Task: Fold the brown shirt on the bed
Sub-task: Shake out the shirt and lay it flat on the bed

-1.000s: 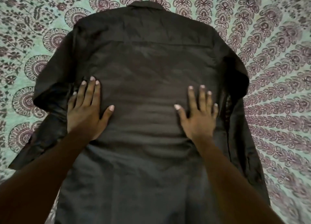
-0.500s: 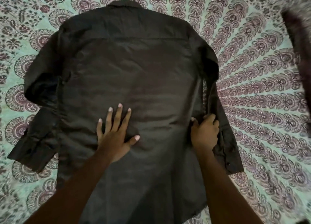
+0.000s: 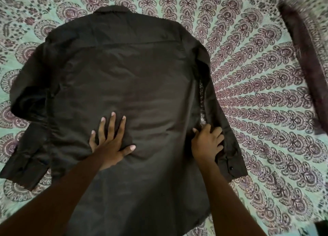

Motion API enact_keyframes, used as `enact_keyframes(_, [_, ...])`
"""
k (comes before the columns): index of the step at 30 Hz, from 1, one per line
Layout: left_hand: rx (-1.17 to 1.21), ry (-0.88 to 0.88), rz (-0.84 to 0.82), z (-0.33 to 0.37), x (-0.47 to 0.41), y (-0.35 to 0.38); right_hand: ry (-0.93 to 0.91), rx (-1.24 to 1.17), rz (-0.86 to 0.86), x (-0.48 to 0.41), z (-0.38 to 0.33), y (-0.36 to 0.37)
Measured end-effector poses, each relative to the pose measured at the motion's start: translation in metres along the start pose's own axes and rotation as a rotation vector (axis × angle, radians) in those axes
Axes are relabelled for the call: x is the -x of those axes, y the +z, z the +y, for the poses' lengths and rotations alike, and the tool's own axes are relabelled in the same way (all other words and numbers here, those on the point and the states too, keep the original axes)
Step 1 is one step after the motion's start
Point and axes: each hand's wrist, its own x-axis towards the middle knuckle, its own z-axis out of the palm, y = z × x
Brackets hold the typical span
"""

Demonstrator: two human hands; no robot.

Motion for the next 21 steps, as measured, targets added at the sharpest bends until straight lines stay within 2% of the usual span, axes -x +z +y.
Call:
enact_keyframes(4, [-0.008, -0.015, -0.029, 0.000, -0.001, -0.001, -0.092, -0.047, 0.073, -0.006, 0.020, -0.004])
enact_keyframes(8, [-0.029, -0.030, -0.036, 0.001, -0.001, -0.001, -0.135, 0.063, 0.121, -0.005, 0.037, -0.006])
enact_keyframes(14, [-0.017, -0.025, -0.047, 0.003, 0.000, -0.004, -0.107, 0.090, 0.163, 0.010, 0.035, 0.003])
enact_keyframes(17, [-0.016, -0.033, -0.041, 0.003, 0.000, -0.003, -0.153, 0.184, 0.207, 0.022, 0.058, 0.015])
enact_keyframes(21, [-0.019, -0.035, -0.032, 0.003, 0.000, -0.003, -0.070, 0.213, 0.323, 0.030, 0.091, 0.018])
